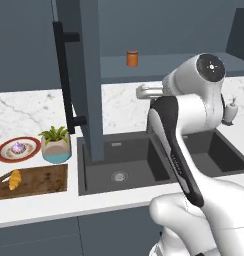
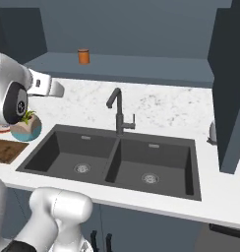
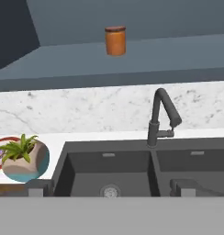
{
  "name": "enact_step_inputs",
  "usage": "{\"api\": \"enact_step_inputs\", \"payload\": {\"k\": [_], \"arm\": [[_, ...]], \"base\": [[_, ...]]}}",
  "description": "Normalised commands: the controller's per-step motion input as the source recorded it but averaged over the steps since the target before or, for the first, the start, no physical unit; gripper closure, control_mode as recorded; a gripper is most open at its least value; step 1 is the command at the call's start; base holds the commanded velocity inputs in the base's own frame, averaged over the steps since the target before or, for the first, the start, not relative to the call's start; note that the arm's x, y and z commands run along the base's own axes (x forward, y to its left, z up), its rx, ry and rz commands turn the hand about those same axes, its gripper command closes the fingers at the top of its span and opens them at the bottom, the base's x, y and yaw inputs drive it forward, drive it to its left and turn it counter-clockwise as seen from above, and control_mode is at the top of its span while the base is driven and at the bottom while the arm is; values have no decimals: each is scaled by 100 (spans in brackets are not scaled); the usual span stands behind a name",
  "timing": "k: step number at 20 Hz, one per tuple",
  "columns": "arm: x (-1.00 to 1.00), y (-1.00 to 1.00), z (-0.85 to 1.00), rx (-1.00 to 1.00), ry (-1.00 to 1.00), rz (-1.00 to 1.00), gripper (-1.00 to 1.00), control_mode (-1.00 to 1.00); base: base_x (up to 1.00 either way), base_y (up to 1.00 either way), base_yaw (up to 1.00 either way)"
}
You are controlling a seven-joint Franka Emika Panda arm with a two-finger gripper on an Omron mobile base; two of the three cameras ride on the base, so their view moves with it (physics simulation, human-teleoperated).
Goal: From the different types of pastries on the counter, select a croissant and place it on the cutting board. Then retrieve a jar of jam from the cabinet and place it alongside the croissant on the cutting board.
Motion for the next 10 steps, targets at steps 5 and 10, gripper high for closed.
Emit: {"api": "enact_step_inputs", "payload": {"k": [5,10], "arm": [[3,24,99,0,-7,2,-100,-100],[47,4,54,0,2,13,-100,-100]], "base": [[0,0,0],[0,0,0]]}}
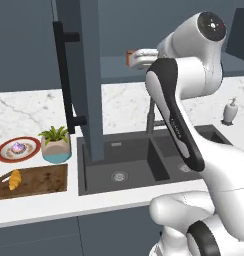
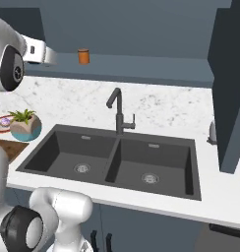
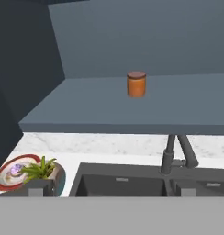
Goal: From the different types of pastries on the counter, select a croissant and place it on the cutting board. Then retrieve a jar of jam from the cabinet and place it alongside the croissant on the cutting board.
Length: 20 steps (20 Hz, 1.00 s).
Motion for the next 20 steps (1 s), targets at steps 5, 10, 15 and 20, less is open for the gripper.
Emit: {"api": "enact_step_inputs", "payload": {"k": [5,10,15,20], "arm": [[65,1,9,-5,0,13,-100,-100],[68,1,-16,-14,-3,5,-100,-100],[32,0,0,-11,0,0,-100,-100],[7,0,-7,-5,1,-7,-100,-100]], "base": [[0,0,0],[0,0,0],[0,0,0],[0,0,0]]}}
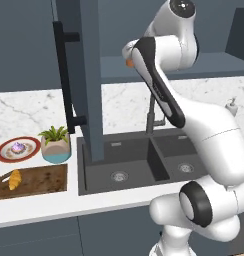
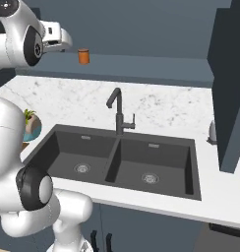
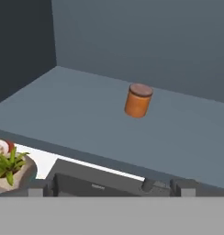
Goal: From the different types of pastries on the counter, select a croissant and place it on the cutting board. Then retrieve a jar of jam from the cabinet and place it alongside the croissant on the cutting board.
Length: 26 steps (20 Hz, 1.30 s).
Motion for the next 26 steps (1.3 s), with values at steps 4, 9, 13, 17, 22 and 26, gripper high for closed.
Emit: {"api": "enact_step_inputs", "payload": {"k": [4,9,13,17,22,26], "arm": [[1,-2,-29,0,0,-17,-100,-100],[20,-9,-26,0,0,-17,-100,-100],[46,-27,-14,0,1,-10,-100,-100],[62,0,0,3,1,-2,-100,-100],[53,0,0,3,3,0,-100,-100],[48,-6,0,1,8,0,-100,-100]], "base": [[0,0,0],[0,0,0],[0,0,0],[0,0,0],[0,0,0],[0,0,0]]}}
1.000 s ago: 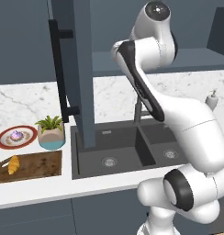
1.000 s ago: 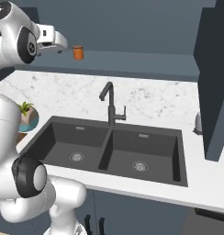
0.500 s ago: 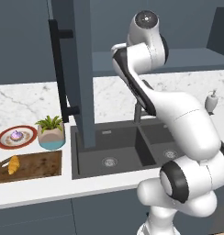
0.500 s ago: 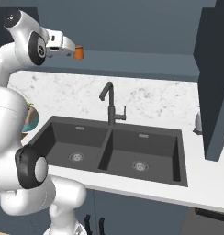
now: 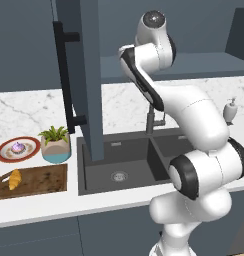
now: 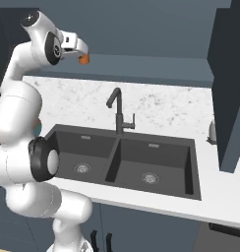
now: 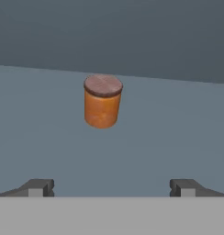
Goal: From the different types of pastries on the counter, select a croissant and place it on the cutting board. Then retrieve a jar of jam from the cabinet and place it alongside the croissant on the cutting board.
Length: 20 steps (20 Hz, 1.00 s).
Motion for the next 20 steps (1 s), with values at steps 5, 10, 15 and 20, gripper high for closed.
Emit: {"api": "enact_step_inputs", "payload": {"k": [5,10,15,20], "arm": [[42,0,0,0,11,0,-100,-100],[35,0,-3,0,9,0,-100,-100],[35,0,-26,0,4,-1,-100,-100],[23,0,-41,0,0,-1,-100,-100]], "base": [[0,0,0],[0,0,0],[0,0,0],[0,0,0]]}}
